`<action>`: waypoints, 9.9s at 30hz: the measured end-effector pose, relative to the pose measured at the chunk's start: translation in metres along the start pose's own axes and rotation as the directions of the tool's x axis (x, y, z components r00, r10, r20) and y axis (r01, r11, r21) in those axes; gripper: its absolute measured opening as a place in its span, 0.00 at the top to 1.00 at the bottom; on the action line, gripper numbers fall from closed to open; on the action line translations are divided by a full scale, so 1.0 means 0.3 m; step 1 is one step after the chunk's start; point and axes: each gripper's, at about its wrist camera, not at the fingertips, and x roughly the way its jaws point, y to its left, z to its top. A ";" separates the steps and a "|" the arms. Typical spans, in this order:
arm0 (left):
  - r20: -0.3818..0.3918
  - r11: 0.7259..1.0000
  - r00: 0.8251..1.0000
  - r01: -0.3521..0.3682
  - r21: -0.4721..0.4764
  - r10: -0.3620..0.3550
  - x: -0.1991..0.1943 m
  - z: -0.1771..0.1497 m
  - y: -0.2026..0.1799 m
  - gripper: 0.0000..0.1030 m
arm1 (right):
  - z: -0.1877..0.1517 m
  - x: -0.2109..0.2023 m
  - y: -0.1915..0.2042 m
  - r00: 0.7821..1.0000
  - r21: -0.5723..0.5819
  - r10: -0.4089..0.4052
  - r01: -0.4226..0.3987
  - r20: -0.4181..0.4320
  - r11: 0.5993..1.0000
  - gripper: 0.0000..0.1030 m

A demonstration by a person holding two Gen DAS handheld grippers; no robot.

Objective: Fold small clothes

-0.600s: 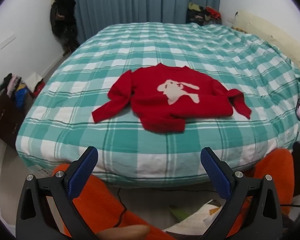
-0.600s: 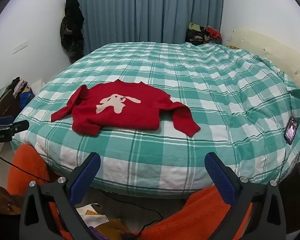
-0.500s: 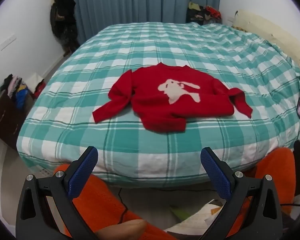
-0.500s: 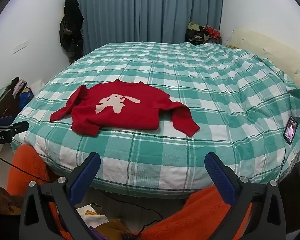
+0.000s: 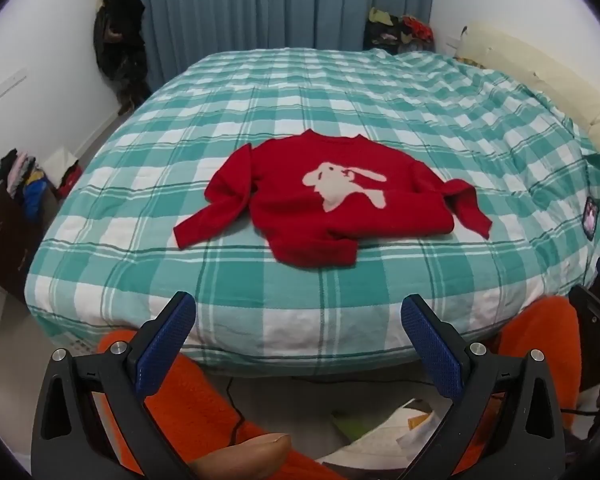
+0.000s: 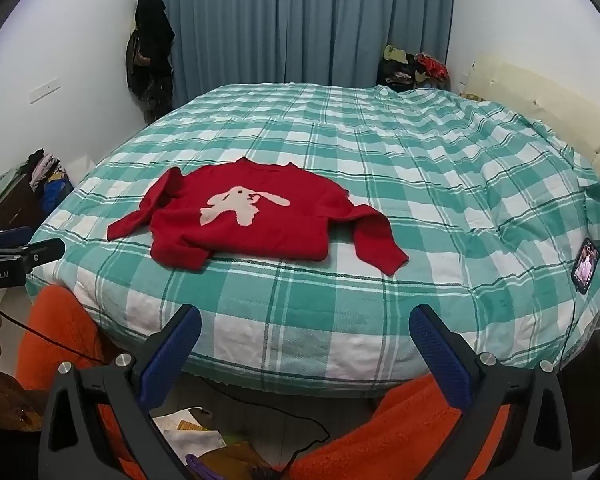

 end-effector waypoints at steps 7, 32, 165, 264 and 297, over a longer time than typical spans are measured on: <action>-0.011 1.000 1.000 0.005 -0.007 -0.005 0.007 0.005 0.030 0.01 | 0.002 -0.001 0.005 1.000 -0.005 0.007 -0.007 -0.003 1.000 0.00; -0.066 0.999 0.997 -0.046 0.019 0.047 0.057 -0.009 0.022 0.01 | 0.005 0.017 0.019 1.000 -0.005 0.009 -0.008 0.012 1.000 0.00; -0.250 0.873 0.911 0.193 -0.448 -0.329 0.770 -0.062 0.357 0.58 | 0.131 1.192 -0.129 0.674 0.503 0.715 -0.559 -0.187 0.659 0.41; -0.255 0.919 0.967 -0.107 -0.380 0.007 0.711 -0.122 0.467 0.29 | -0.135 1.027 -0.708 0.926 0.731 0.373 -0.215 -0.059 0.648 0.57; -0.322 0.905 0.945 -0.182 -0.385 0.053 0.706 -0.177 0.513 0.28 | -0.166 0.791 -0.984 0.933 0.523 0.278 -0.123 -0.227 0.843 0.52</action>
